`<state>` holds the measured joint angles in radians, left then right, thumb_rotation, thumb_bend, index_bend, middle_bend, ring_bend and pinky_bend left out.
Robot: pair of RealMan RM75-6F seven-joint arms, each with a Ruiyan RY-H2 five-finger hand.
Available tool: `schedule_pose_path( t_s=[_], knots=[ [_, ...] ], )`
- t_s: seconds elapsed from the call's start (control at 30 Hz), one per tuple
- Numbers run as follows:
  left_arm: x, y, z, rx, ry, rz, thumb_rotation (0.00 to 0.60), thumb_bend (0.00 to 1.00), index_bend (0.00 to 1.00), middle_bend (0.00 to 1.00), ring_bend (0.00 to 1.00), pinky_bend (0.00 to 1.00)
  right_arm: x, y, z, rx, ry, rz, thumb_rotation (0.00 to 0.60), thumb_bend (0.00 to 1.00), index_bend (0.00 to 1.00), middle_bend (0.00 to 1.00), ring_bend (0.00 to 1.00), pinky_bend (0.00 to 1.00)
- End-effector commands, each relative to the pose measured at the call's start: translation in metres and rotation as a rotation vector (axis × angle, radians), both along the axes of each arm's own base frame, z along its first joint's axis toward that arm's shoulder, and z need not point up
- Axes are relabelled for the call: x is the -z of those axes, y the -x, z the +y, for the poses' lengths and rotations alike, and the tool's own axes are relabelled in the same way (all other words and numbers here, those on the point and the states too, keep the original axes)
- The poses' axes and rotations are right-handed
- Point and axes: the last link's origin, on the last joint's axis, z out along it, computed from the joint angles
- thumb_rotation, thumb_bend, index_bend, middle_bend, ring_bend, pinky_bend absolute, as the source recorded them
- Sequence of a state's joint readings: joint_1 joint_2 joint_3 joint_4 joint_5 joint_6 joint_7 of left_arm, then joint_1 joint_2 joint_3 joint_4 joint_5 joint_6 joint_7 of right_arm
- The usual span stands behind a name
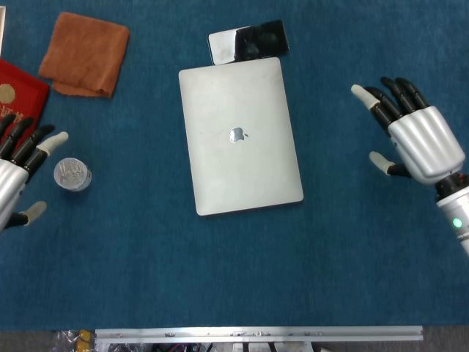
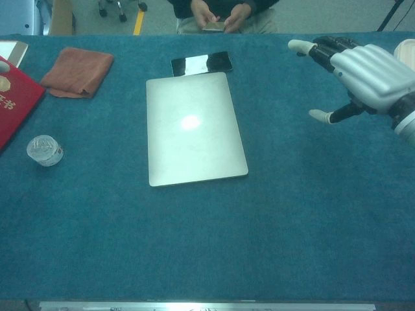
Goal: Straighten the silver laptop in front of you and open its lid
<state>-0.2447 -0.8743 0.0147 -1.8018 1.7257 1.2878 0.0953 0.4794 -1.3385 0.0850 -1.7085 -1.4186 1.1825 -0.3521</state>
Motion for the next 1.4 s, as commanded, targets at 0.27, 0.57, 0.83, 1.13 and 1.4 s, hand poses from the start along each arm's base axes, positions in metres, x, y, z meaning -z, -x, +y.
schedule_pose_path(
  t_s=[0.27, 0.57, 0.83, 1.13, 1.4],
  knots=[
    [0.015, -0.009, 0.018, 0.023, 0.047, 0.001, 0.600, 0.17, 0.14, 0.14, 0.07, 0.00, -0.010, 0.002, 0.003, 0.008, 0.020, -0.016, 0.600, 0.21, 0.00, 0.16, 0.02, 0.09],
    [0.034, -0.022, 0.044, 0.044, 0.101, 0.000, 0.600, 0.17, 0.16, 0.17, 0.09, 0.00, -0.030, 0.010, 0.007, 0.038, 0.075, -0.039, 0.600, 0.21, 0.00, 0.16, 0.02, 0.09],
    [0.054, -0.028, 0.065, 0.025, 0.154, 0.002, 0.600, 0.17, 0.17, 0.18, 0.11, 0.00, -0.046, 0.014, 0.012, 0.058, 0.118, -0.062, 0.600, 0.21, 0.00, 0.17, 0.02, 0.09],
    [0.071, -0.031, 0.085, 0.010, 0.161, 0.019, 0.600, 0.17, 0.17, 0.17, 0.11, 0.00, -0.056, 0.020, 0.018, 0.071, 0.141, -0.067, 0.600, 0.21, 0.00, 0.17, 0.02, 0.09],
    [0.086, -0.038, 0.101, -0.023, 0.194, 0.020, 0.560, 0.17, 0.17, 0.15, 0.10, 0.00, -0.061, 0.019, 0.022, 0.067, 0.156, -0.084, 0.600, 0.21, 0.00, 0.18, 0.02, 0.09]
  ],
)
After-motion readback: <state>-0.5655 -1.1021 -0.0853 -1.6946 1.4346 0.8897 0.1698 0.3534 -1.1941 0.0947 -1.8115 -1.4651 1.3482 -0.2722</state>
